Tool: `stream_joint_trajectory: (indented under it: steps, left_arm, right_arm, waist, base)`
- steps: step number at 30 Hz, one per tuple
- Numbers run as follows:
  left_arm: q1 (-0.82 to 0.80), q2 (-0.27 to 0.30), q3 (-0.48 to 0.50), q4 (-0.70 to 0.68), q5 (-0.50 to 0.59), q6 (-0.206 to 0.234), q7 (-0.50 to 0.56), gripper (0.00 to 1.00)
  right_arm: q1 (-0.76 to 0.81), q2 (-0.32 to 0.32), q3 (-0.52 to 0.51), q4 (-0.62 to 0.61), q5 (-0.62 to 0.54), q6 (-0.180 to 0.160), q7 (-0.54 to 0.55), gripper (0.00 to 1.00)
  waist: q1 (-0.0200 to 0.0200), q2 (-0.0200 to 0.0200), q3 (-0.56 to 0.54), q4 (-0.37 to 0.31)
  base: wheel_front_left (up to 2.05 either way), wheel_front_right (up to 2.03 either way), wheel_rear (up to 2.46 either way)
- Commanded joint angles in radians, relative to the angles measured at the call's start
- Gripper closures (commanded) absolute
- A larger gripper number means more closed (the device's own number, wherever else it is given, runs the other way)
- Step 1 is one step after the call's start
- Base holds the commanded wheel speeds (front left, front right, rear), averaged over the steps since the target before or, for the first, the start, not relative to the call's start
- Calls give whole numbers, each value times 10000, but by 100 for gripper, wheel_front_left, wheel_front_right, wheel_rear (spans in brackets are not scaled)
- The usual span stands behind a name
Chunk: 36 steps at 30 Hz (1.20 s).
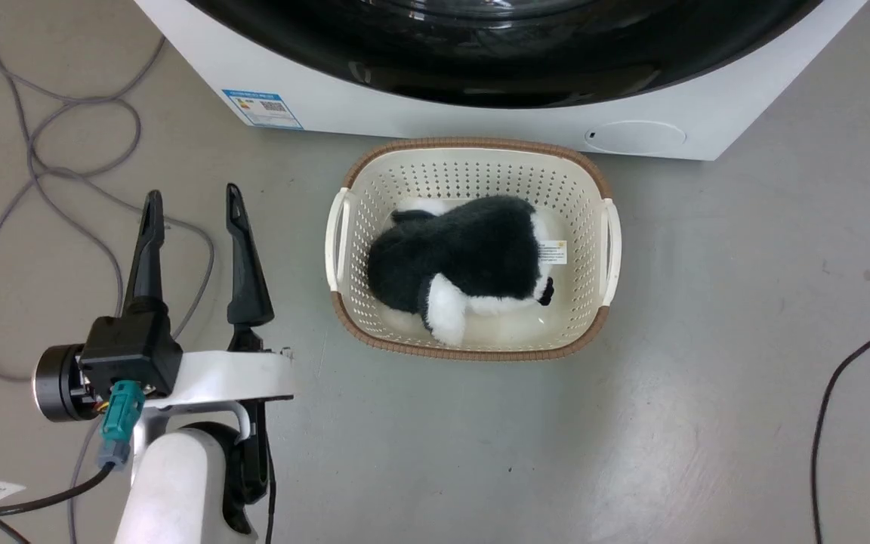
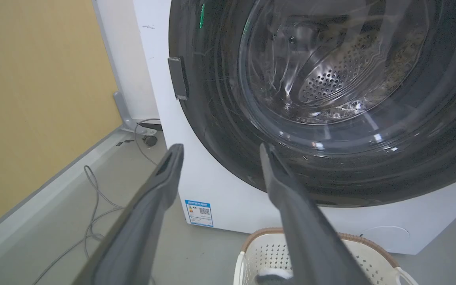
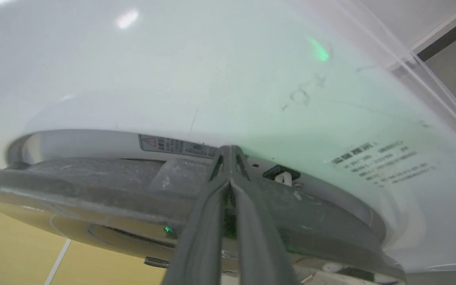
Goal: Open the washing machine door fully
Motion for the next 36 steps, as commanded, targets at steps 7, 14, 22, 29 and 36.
stream_joint_trajectory:
  steps: [7, 14, 22, 29, 36]
  left_arm:
    - [-276, 7, -134, 52, -109, 206, -243, 0]
    - [-219, 7, -109, 203, -122, 257, -388, 0]
    - [-20, 7, -45, 303, -126, 386, -556, 0]
    - [293, 7, -50, 423, -47, 430, -681, 0]
    - [924, 7, 28, 638, 213, 337, -686, 0]
  right_arm:
    - [-633, -323, 589, 320, 1105, 9, 1391, 100]
    - [-736, -441, 927, 544, 2004, 9, 2383, 100]
    - [-474, -627, 1409, 884, 2769, 10, 3022, 100]
    - [238, -753, 1625, 752, 3594, 10, 3623, 100]
    - [2249, -639, 1941, -254, 3631, 10, 4214, 100]
  waist:
    - [-1, 0, 8, 83]
    - [-1, 0, -211, 83]
    - [-1, 0, -705, 44]
    - [-1, 0, -1275, -65]
    - [-1, 0, -2259, -362]
  base:
    - [0, 0, 0]
    - [0, 0, 0]
    - [0, 0, 0]
    - [0, 0, 0]
    - [0, 0, 0]
